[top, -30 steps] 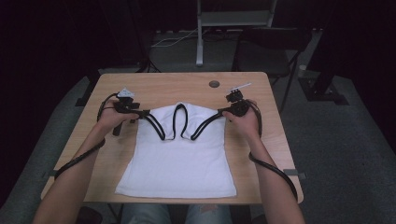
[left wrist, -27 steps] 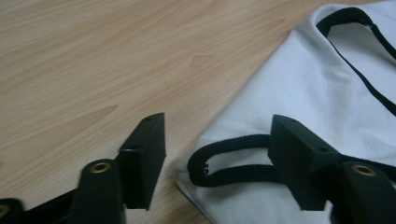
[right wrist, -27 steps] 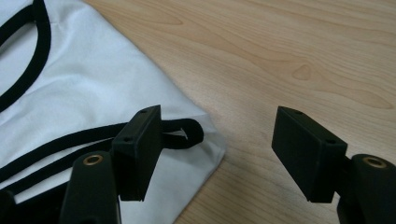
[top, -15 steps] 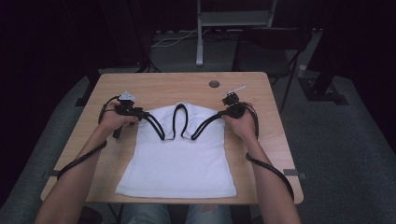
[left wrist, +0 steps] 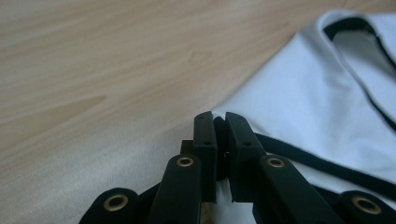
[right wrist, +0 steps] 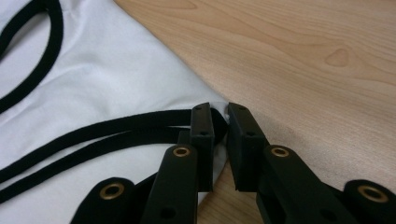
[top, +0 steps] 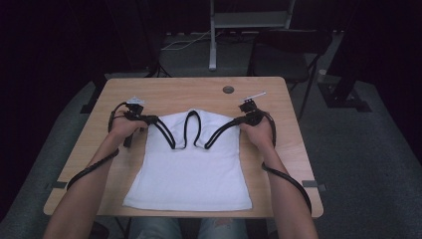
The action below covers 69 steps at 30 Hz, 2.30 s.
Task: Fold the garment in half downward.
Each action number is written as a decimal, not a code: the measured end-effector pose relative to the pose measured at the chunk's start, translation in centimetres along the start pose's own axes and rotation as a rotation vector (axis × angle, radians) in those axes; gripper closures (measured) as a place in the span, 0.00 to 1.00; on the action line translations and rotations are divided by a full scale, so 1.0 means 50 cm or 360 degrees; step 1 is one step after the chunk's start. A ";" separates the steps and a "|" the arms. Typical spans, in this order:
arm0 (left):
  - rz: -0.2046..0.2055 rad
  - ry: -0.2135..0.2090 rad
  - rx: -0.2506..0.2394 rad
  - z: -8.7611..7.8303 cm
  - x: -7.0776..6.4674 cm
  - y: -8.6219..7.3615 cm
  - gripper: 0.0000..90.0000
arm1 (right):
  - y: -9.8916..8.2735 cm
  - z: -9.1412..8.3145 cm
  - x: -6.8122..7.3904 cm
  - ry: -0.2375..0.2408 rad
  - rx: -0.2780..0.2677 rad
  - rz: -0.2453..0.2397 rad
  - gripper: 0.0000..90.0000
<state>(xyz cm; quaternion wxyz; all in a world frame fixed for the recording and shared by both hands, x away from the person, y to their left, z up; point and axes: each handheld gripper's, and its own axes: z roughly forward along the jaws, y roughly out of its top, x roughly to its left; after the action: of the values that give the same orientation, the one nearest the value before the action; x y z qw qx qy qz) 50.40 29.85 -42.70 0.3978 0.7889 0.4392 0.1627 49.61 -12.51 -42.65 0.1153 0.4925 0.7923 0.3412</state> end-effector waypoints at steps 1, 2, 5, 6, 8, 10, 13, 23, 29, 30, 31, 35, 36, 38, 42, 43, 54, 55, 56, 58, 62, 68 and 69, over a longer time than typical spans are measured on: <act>-0.0001 -0.0001 -0.0010 -0.003 0.001 0.002 0.94 | 0.002 -0.003 -0.001 0.0008 -0.0011 0.0014 0.91; -0.0004 0.0000 -0.0026 -0.007 0.001 0.005 0.94 | 0.003 -0.006 -0.002 0.0013 -0.0019 0.0018 0.91; -0.0012 -0.0006 -0.0054 -0.016 0.001 0.013 0.94 | 0.009 -0.017 -0.002 0.0034 -0.0069 0.0042 0.91; -0.0011 -0.0009 -0.0063 -0.018 0.000 0.015 0.94 | 0.012 -0.020 -0.001 0.0044 -0.0082 0.0047 0.91; -0.0013 -0.0007 -0.0081 -0.022 -0.001 0.020 0.94 | 0.017 -0.027 0.002 0.0056 -0.0101 0.0044 0.91; -0.0028 -0.0015 -0.0106 -0.025 -0.003 0.024 0.94 | 0.023 -0.033 0.004 0.0065 -0.0117 0.0048 0.91; -0.0027 -0.0026 -0.0122 -0.028 -0.005 0.030 0.94 | 0.030 -0.041 0.005 0.0069 -0.0136 0.0048 0.92; -0.0033 -0.0047 -0.0189 -0.044 -0.010 0.047 0.94 | 0.036 -0.054 0.004 0.0069 -0.0161 0.0056 0.92; -0.0032 -0.0050 -0.0213 -0.051 -0.013 0.061 0.94 | 0.042 -0.062 0.004 0.0069 -0.0182 0.0057 0.92; -0.0029 -0.0050 -0.0217 -0.053 -0.013 0.063 0.94 | 0.043 -0.064 0.003 0.0068 -0.0188 0.0059 0.92; -0.0030 -0.0048 -0.0223 -0.055 -0.013 0.065 0.94 | 0.044 -0.066 0.002 0.0071 -0.0194 0.0062 0.92; -0.0032 -0.0055 -0.0242 -0.060 -0.015 0.072 0.94 | 0.049 -0.071 0.002 0.0070 -0.0203 0.0065 0.92; -0.0032 -0.0057 -0.0248 -0.061 -0.015 0.074 0.94 | 0.050 -0.072 0.002 0.0074 -0.0213 0.0066 0.92; -0.0033 -0.0057 -0.0255 -0.063 -0.017 0.077 0.94 | 0.052 -0.074 0.002 0.0076 -0.0217 0.0066 0.92; -0.0028 -0.0056 -0.0262 -0.065 -0.017 0.083 0.94 | 0.059 -0.079 0.006 0.0075 -0.0232 0.0061 0.92; -0.0029 -0.0057 -0.0263 -0.066 -0.017 0.084 0.94 | 0.060 -0.080 0.006 0.0074 -0.0236 0.0058 0.92; -0.0036 -0.0059 -0.0286 -0.073 -0.016 0.093 0.94 | 0.070 -0.088 0.008 0.0074 -0.0264 0.0065 0.92; -0.0039 -0.0060 -0.0287 -0.074 -0.016 0.094 0.94 | 0.070 -0.088 0.008 0.0071 -0.0266 0.0063 0.92; -0.0037 -0.0059 -0.0290 -0.074 -0.016 0.095 0.94 | 0.071 -0.089 0.008 0.0071 -0.0269 0.0062 0.92; -0.0042 -0.0062 -0.0297 -0.074 -0.015 0.096 0.94 | 0.073 -0.091 0.008 0.0070 -0.0272 0.0063 0.92; -0.0038 -0.0061 -0.0301 -0.076 -0.015 0.101 0.94 | 0.076 -0.094 0.007 0.0069 -0.0281 0.0064 0.92; -0.0034 -0.0060 -0.0308 -0.080 -0.018 0.109 0.94 | 0.081 -0.099 0.009 0.0068 -0.0293 0.0060 0.92; -0.0030 -0.0060 -0.0309 -0.081 -0.019 0.110 0.94 | 0.082 -0.100 0.010 0.0067 -0.0294 0.0060 0.92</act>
<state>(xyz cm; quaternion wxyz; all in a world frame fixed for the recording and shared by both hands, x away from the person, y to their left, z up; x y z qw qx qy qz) 50.52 29.42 -35.83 0.4821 0.7455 0.4211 0.1859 49.68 -13.08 -36.17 0.1373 0.4873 0.7503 0.4252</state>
